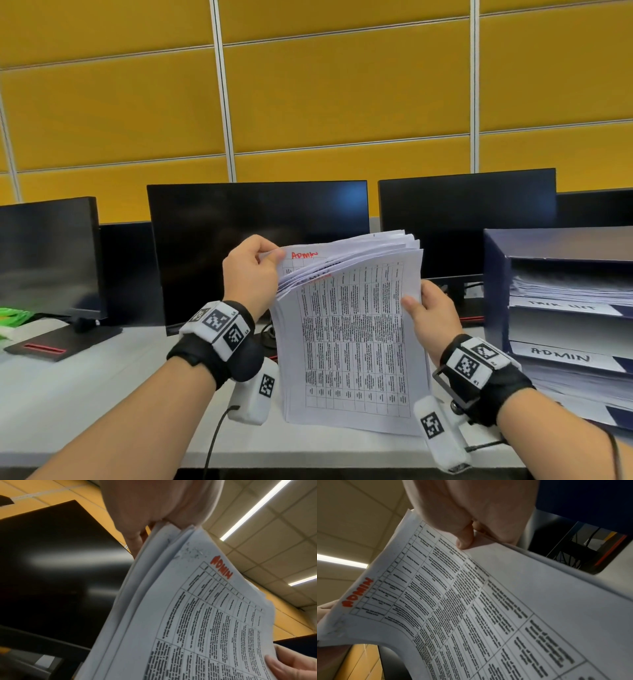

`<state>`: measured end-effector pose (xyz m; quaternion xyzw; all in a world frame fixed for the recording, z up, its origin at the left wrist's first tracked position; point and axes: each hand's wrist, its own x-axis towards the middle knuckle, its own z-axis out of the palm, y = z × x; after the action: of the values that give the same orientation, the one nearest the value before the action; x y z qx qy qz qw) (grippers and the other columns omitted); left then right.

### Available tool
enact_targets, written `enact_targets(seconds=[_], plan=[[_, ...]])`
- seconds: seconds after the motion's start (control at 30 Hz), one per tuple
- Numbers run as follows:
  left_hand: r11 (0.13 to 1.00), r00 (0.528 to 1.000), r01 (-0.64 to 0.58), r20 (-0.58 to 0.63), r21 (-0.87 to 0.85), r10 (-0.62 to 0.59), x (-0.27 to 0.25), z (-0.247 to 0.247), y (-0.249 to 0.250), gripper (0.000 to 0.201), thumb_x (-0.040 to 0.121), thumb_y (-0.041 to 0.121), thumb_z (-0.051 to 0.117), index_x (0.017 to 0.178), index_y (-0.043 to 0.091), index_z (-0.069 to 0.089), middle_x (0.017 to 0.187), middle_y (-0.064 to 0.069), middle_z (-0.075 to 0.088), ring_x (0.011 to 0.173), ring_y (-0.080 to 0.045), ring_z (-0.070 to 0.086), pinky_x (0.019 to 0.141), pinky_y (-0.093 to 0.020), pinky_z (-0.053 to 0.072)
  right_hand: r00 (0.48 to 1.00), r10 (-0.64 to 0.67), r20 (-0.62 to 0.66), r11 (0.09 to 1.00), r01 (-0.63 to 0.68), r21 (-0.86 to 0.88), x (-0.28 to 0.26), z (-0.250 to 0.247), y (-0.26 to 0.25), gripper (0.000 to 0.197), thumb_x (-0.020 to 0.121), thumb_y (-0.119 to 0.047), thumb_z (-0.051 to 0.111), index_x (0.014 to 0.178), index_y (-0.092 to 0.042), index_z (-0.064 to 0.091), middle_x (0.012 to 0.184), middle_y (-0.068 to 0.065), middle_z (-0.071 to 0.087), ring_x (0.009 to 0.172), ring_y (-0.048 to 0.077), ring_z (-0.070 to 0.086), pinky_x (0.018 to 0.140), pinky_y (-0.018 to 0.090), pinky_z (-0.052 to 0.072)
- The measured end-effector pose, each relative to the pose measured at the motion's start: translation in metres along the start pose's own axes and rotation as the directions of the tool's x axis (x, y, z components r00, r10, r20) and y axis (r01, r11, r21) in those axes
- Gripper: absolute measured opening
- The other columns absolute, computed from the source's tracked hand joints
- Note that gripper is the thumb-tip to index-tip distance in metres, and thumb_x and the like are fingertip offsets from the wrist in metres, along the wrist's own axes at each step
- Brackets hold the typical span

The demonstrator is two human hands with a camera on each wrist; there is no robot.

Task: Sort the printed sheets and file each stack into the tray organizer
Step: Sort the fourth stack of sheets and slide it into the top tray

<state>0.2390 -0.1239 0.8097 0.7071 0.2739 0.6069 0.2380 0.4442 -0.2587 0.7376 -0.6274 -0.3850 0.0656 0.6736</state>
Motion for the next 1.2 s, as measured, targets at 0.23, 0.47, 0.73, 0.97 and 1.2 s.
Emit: enact_targets(seconds=[0.23,0.47,0.73,0.97,1.2], plan=[[0.977,0.987,0.16,0.011,-0.139,-0.16,-0.001,0.007,-0.004,0.014,0.095,0.017,0.057,0.081,0.017,0.06,0.089,-0.004,0.065,0.091,-0.022,0.065,0.077,-0.041,0.059,0.997,0.033,0.075,0.999,-0.033,-0.008,-0.004,0.001,0.004,0.028,0.096,-0.009,0.048,0.122,-0.019,0.053,0.111,-0.001,0.064,0.102,0.015,0.061,0.084,0.036,0.052],[0.956,0.95,0.206,-0.193,-0.209,-0.247,-0.004,0.018,-0.005,0.005,0.095,0.015,0.056,0.09,0.014,0.058,0.083,0.005,0.055,0.08,-0.012,0.056,0.061,-0.021,0.044,0.999,0.033,0.019,0.999,-0.034,0.022,-0.001,0.005,0.008,0.026,0.095,-0.008,0.049,0.119,-0.017,0.055,0.108,0.001,0.065,0.099,0.017,0.064,0.079,0.034,0.053],[0.926,0.858,0.253,-0.378,-0.279,-0.348,0.004,0.015,-0.021,0.009,0.097,0.017,0.052,0.101,0.01,0.055,0.096,0.001,0.054,0.082,-0.014,0.052,0.061,-0.017,0.037,0.992,0.057,-0.11,0.998,-0.053,0.04,0.004,0.012,0.016,0.025,0.095,-0.003,0.048,0.112,-0.019,0.057,0.102,0.0,0.064,0.093,0.017,0.063,0.074,0.032,0.054],[0.944,0.811,0.313,-0.487,-0.104,-0.323,0.019,-0.033,-0.062,0.002,0.097,0.014,0.052,0.097,0.013,0.054,0.097,-0.004,0.052,0.085,-0.021,0.051,0.073,-0.029,0.038,0.956,0.112,-0.272,0.993,-0.119,-0.011,0.015,0.0,0.024,0.024,0.094,-0.001,0.049,0.115,-0.008,0.058,0.105,0.008,0.062,0.094,0.023,0.057,0.083,0.035,0.048],[0.942,0.846,0.321,-0.478,0.103,-0.236,0.028,-0.062,-0.079,0.008,0.095,0.009,0.052,0.097,0.005,0.059,0.1,-0.016,0.061,0.08,-0.023,0.05,0.071,-0.029,0.039,0.95,0.088,-0.3,0.989,-0.119,-0.086,0.02,-0.01,0.02,0.03,0.094,0.0,0.047,0.122,-0.002,0.056,0.115,0.017,0.06,0.093,0.023,0.051,0.08,0.031,0.042]])
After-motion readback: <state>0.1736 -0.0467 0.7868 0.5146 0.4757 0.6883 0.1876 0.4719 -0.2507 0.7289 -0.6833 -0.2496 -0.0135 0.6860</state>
